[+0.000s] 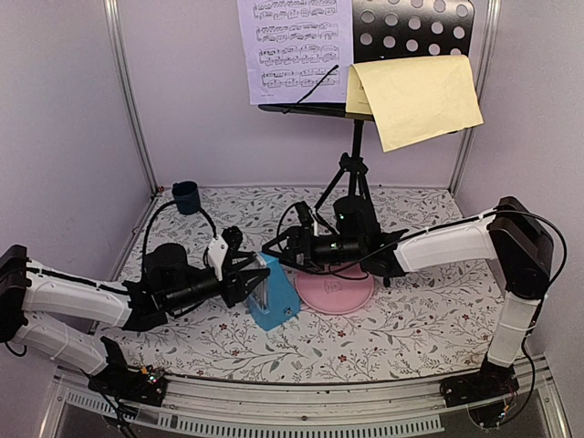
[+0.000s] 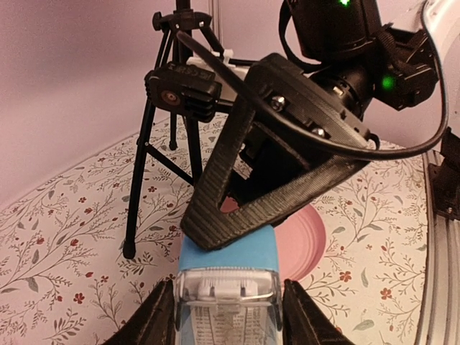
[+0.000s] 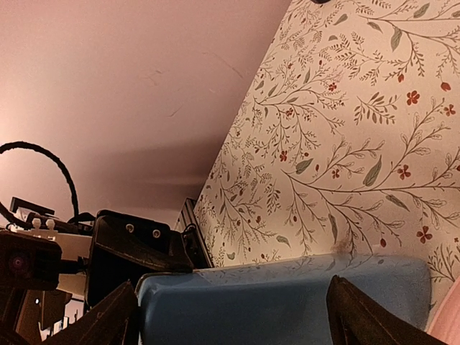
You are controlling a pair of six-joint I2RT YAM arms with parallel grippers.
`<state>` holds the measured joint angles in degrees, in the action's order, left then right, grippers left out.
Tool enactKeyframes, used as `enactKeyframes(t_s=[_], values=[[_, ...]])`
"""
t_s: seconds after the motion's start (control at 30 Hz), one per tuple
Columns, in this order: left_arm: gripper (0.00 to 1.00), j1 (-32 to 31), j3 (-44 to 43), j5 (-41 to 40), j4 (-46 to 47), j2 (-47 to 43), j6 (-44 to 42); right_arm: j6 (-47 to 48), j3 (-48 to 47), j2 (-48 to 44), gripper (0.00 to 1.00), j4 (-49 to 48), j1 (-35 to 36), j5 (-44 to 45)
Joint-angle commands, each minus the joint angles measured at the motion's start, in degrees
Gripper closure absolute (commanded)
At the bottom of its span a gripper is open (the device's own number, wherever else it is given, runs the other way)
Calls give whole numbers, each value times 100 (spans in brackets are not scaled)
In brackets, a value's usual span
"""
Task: Set up the instrument practice props
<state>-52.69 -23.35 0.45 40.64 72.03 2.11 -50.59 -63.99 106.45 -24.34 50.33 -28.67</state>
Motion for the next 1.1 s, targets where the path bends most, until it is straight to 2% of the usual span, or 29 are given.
enactKeyframes(t_s=[0.0, 0.27, 0.57, 0.93, 1.07], values=[[60, 26, 246, -136, -12, -197, -48, 226, 256, 168, 10, 492, -127, 174], [65, 26, 237, -136, 154, 8, -68, 657, 305, 181, 10, 677, -250, 108], [69, 29, 100, -30, 274, 279, -92, 515, 53, -322, 0, 335, 4, -225], [72, 30, 147, -26, 243, 171, -85, 282, 142, 20, 0, 343, 58, 24], [72, 25, 263, -50, 331, 80, -74, 138, 398, 119, 3, 339, -54, 123]])
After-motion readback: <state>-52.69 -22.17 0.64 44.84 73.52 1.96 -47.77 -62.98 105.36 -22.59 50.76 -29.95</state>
